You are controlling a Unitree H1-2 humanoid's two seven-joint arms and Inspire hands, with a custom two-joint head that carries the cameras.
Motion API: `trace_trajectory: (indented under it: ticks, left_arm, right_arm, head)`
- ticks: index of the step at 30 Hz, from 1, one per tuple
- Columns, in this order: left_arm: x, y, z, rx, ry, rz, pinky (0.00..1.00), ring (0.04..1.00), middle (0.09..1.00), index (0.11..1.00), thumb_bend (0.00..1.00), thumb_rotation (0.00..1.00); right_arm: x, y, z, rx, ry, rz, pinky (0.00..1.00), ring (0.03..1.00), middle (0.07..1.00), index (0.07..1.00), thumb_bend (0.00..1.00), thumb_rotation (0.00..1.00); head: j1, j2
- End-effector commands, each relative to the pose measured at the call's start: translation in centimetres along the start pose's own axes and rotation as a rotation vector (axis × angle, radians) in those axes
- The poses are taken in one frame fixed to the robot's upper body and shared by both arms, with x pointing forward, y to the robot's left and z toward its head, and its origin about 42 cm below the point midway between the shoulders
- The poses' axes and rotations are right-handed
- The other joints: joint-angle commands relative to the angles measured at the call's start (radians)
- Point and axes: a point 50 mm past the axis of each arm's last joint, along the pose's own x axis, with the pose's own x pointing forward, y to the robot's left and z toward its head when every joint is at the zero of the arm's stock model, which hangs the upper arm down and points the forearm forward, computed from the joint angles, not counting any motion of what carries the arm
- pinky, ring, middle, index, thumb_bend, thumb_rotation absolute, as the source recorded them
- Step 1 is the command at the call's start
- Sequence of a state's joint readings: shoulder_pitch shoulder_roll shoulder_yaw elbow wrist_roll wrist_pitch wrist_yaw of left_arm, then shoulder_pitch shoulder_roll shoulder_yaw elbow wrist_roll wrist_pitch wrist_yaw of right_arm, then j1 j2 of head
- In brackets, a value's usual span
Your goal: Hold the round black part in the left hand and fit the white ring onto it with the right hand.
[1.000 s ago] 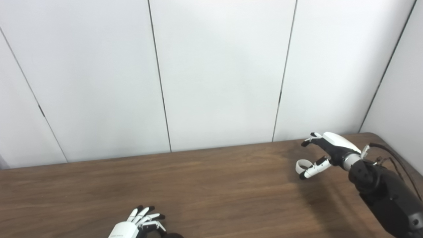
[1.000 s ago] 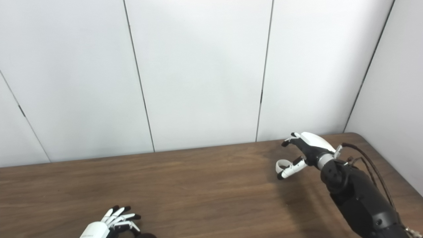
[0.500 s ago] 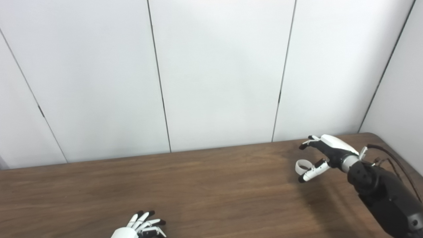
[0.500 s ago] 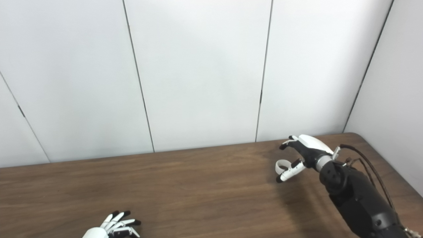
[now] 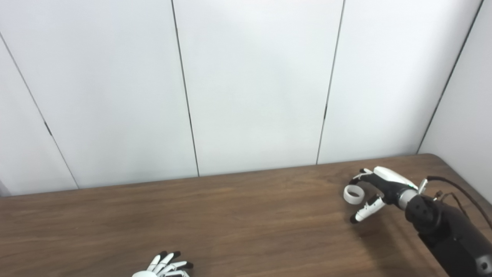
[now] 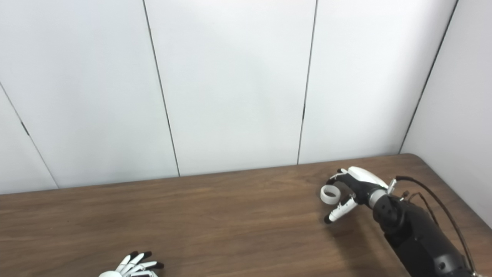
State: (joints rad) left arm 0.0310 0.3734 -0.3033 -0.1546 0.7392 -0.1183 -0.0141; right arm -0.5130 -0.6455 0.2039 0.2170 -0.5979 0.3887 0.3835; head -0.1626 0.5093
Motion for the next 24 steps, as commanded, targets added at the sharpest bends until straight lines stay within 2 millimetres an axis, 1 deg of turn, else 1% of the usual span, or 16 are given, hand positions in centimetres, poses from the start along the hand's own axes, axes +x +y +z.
trace_trajectory:
  ticks: [1,9,17,21,24]
  left_arm:
    - [-1.04,-0.16,-0.15,0.022,0.002,-0.047,1.00,0.941,0.811,0.480,0.52,0.04]
    - [-1.23,0.10,-0.30,0.020,0.002,-0.048,1.00,0.944,0.811,0.480,0.52,0.04]
    - [-1.10,0.20,-0.16,0.026,0.007,-0.050,1.00,0.943,0.811,0.480,0.52,0.04]
    - [-1.05,0.20,-0.11,0.019,0.008,-0.049,1.00,0.940,0.809,0.480,0.52,0.04]
    - [-1.05,0.26,-0.06,0.021,0.007,-0.048,1.00,0.938,0.809,0.480,0.52,0.04]
  right_arm:
    - [-0.10,-2.37,0.69,-0.013,-0.029,-0.066,1.00,1.000,1.000,0.814,0.92,0.23]
    - [0.14,-1.91,0.10,0.006,-0.018,-0.060,1.00,1.000,1.000,0.825,0.92,0.22]
    - [0.26,-1.57,-0.10,-0.003,-0.021,-0.063,1.00,1.000,1.000,0.824,0.89,0.21]
    - [0.39,-1.57,-0.16,-0.022,-0.020,-0.071,1.00,1.000,1.000,0.799,0.86,0.22]
    - [0.51,-1.60,-0.15,-0.040,-0.018,-0.076,1.00,1.000,1.000,0.711,0.84,0.15]
  head:
    - [-0.002,0.002]
    - [-0.002,0.006]
    - [-0.001,0.004]
    - [0.001,0.003]
    - [0.001,0.003]
